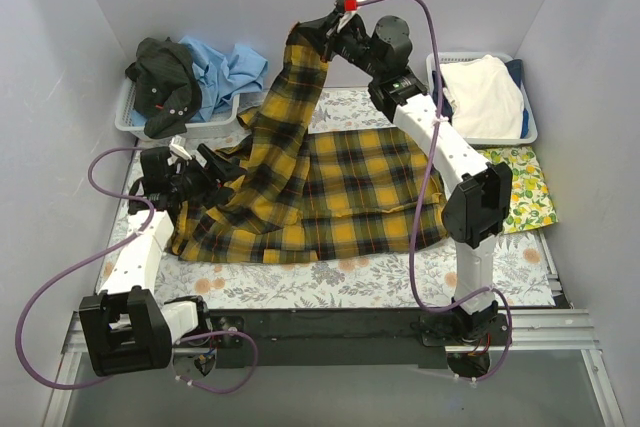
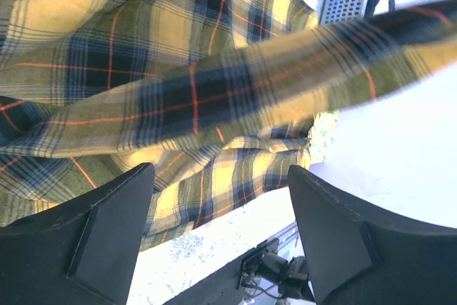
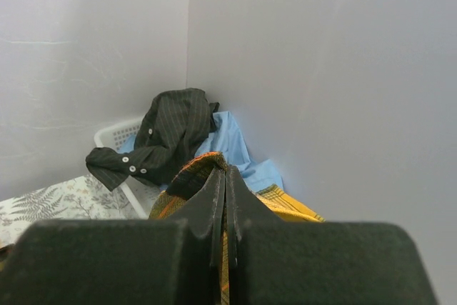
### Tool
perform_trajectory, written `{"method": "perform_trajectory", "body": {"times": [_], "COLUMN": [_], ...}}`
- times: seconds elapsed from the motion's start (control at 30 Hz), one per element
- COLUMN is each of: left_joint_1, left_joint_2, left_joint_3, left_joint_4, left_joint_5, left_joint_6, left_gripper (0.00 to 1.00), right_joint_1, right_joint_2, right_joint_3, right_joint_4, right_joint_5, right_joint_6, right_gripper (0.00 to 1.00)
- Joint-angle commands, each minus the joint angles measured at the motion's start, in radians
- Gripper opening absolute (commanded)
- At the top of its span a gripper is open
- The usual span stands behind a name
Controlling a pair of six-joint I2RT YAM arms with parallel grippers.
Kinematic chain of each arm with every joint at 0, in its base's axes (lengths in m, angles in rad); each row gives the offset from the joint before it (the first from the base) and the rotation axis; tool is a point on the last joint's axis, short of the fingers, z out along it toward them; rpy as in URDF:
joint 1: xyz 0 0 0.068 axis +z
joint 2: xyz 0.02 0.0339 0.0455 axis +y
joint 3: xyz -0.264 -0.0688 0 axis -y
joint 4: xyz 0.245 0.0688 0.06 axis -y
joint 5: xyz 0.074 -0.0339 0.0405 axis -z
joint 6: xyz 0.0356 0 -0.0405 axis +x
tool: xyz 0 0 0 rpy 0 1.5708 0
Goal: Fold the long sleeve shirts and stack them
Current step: Fold the shirt
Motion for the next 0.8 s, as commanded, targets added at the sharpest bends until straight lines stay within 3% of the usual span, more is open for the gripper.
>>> {"method": "perform_trajectory", "body": {"times": [0.0, 0.3, 0.43, 0.77], "left_joint_1": [-0.028, -0.233, -0.244, -0.290], "left_joint_2": [-0.004, 0.039, 0.086, 0.292], "left_joint_3": [0.018, -0.053, -0.061, 0.001], "left_joint_4": [0.029, 0.037, 0.037, 0.144], "left_joint_5": [0.069, -0.038, -0.145, -0.254], "left_joint_6": [0.035, 0.054, 0.033, -0.018], "left_gripper": [0.75, 0.74, 0.74, 0.73], "right_joint_1": [-0.023, -0.029, -0.032, -0.032], "right_joint_2": [0.025, 0.048, 0.031, -0.056], "right_joint_3": [0.045, 0.095, 0.091, 0.016], "right_joint_4": [0.044, 0.043, 0.044, 0.067], "right_joint_5": [0.041, 0.055, 0.050, -0.036], "right_joint_6": [0.004, 0.019, 0.010, 0.030], "right_gripper": [0.01, 0.01, 0.01, 0.01]}}
